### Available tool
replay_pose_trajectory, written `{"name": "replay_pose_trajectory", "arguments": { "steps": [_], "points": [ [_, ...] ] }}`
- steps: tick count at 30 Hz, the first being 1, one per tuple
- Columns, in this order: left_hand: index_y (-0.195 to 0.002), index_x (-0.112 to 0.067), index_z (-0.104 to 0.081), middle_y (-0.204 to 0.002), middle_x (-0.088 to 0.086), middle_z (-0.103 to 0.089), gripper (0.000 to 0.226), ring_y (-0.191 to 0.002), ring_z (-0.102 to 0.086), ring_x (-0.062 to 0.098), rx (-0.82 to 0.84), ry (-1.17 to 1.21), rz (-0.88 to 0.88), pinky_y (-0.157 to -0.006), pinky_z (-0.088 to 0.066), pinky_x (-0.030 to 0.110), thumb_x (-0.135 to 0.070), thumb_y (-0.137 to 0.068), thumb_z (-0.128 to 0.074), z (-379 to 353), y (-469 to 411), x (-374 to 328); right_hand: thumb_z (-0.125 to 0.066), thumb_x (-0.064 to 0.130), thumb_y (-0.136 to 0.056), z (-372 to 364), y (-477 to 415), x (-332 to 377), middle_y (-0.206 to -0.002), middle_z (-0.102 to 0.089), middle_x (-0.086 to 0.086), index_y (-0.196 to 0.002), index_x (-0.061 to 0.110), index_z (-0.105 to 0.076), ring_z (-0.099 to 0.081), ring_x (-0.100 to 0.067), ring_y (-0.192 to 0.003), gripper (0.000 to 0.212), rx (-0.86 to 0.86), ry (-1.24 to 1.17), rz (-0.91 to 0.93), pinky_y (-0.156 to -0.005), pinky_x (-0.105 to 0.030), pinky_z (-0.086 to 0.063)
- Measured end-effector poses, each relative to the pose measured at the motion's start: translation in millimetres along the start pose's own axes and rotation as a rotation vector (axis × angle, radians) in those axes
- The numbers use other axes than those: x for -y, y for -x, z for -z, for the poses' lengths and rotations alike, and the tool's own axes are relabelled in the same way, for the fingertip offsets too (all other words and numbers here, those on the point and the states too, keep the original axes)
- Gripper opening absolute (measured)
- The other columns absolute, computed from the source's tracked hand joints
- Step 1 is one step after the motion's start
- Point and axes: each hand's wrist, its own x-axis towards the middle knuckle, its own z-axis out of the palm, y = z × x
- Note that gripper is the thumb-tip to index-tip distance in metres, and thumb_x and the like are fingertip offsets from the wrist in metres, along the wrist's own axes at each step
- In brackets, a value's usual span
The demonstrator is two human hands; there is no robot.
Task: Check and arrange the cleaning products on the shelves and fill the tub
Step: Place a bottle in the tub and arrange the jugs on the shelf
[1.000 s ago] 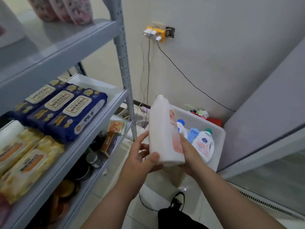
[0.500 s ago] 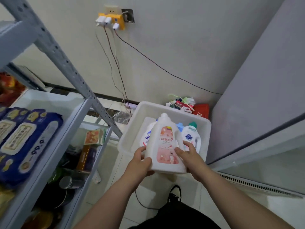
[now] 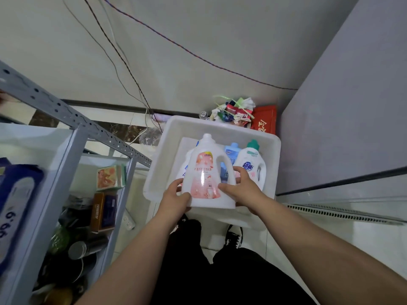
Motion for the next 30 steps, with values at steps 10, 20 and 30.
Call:
{"name": "replay_pose_trajectory", "arguments": {
  "steps": [10, 20, 30],
  "points": [
    [-0.132, -0.031, -0.056, -0.117, -0.006, -0.065, 0.055, -0.100, -0.063, 0.013, 0.331, -0.304, -0.059, -0.081, -0.054, 0.030, -0.014, -0.080, -0.062, -28.9, -75.1, -26.5, -0.074, 0.022, -0.088, 15.8, -50.4, 5.5, -0.118, -0.063, 0.003, -0.146, 0.035, -0.036, -0.065, -0.019, -0.102, 0.070, -0.192, -0.073, -0.122, -0.085, -0.041, -0.058],
    [-0.114, -0.038, -0.052, -0.108, -0.004, -0.062, 0.047, -0.102, -0.060, 0.021, 0.427, -0.455, -0.070, -0.091, -0.057, 0.042, -0.014, -0.077, -0.069, -47.0, -130.9, -15.8, -0.073, 0.026, -0.087, 2.1, -86.0, -9.7, -0.131, -0.056, 0.002, -0.155, 0.035, -0.028, -0.058, -0.023, -0.112, 0.083, -0.277, -0.029, -0.226, -0.091, -0.039, -0.052],
    [-0.141, -0.028, -0.041, -0.123, -0.004, -0.057, 0.062, -0.111, -0.057, 0.018, 0.307, -0.526, -0.157, -0.081, -0.045, 0.026, -0.014, -0.086, -0.067, -20.1, -159.9, 2.6, -0.071, 0.021, -0.089, -29.4, -114.7, 9.8, -0.129, -0.055, 0.004, -0.146, 0.034, -0.039, -0.056, -0.017, -0.106, 0.066, -0.222, -0.016, -0.109, -0.082, -0.032, -0.047]
  ]
}}
